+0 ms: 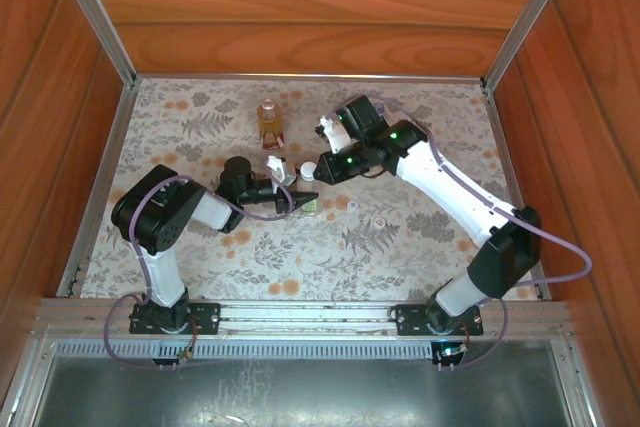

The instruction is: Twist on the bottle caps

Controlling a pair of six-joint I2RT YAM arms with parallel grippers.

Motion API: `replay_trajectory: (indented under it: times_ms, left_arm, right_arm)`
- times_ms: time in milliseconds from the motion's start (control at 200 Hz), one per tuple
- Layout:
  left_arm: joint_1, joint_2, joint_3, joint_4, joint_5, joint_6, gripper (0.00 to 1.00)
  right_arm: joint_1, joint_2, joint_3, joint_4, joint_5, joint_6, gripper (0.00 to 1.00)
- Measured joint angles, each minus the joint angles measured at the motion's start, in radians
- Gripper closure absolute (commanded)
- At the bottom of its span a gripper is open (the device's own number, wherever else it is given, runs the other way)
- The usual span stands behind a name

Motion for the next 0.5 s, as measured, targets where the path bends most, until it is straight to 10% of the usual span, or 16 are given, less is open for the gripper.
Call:
replay_trajectory:
  times_ms: [500]
  left_arm:
    - [0.000,-0.002,0.000,-0.004,-0.001,0.000,0.43]
  right_arm:
    - [-0.016,0.095,0.089,0.054,0.044,0.025,0.75]
